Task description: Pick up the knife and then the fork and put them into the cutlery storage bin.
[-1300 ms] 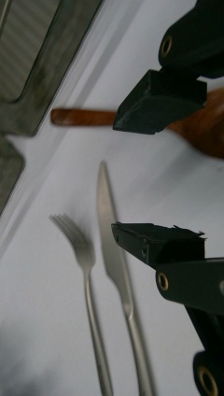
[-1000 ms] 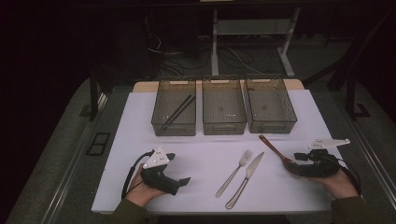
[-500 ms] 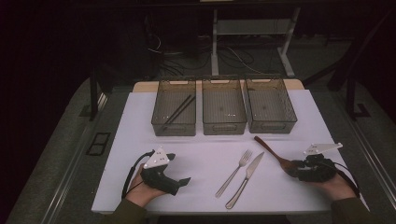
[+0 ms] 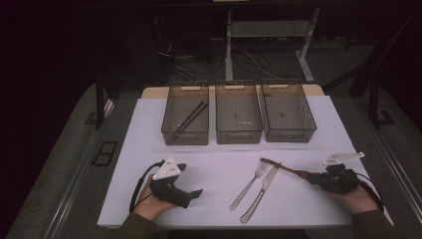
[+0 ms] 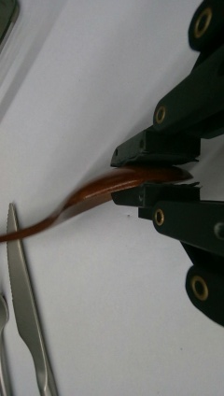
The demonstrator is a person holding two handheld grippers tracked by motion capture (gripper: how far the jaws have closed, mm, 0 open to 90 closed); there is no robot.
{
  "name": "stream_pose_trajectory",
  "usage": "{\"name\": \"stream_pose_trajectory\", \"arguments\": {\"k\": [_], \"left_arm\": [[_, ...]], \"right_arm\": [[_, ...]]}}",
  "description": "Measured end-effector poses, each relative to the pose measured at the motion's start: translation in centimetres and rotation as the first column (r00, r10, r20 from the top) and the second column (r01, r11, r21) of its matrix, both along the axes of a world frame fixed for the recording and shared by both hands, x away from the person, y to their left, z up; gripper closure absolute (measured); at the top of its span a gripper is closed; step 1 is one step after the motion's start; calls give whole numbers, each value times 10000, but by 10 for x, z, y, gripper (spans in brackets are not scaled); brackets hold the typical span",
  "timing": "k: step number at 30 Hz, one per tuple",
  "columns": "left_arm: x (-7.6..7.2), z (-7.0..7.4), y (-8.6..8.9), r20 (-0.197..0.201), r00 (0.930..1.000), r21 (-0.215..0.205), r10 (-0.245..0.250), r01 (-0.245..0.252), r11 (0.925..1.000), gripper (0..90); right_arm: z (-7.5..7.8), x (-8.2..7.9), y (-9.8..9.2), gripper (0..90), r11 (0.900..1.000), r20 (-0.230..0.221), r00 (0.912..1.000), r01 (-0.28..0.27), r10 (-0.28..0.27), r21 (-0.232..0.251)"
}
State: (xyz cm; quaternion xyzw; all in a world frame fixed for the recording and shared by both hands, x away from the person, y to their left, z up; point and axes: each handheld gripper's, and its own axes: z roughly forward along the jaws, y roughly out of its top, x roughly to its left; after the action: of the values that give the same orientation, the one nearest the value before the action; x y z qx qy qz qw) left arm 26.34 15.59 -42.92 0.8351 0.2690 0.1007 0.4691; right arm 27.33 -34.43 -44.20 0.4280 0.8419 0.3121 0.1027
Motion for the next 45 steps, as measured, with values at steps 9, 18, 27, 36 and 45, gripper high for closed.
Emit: {"name": "stream_pose_trajectory", "arguments": {"k": [9,18,27,36,45], "left_arm": [[1,-1,1,-99,9999,82,-97,98,9999,0],[2,-1,0,-115,9999,-28,-44,44,10000,0],[2,-1,2,-134,9999,-154,-71,69,9999,0],[2,-2,-1,-140,9997,-130,-183,182,9998,0],[2,-1,-2,-110,9997,-154,-226,224,9996,0]], "right_arm": [[13,2,-18,806,9932,601,9949,759,-814,883],[31,8,-15,806,9856,990,9917,662,-823,1559],[52,30,11,806,9798,1191,9884,709,-942,1868],[63,61,41,806,9757,1257,9838,1023,-1281,1940],[66,91,80,805,9805,1265,9809,1287,-1480,1488]]}}
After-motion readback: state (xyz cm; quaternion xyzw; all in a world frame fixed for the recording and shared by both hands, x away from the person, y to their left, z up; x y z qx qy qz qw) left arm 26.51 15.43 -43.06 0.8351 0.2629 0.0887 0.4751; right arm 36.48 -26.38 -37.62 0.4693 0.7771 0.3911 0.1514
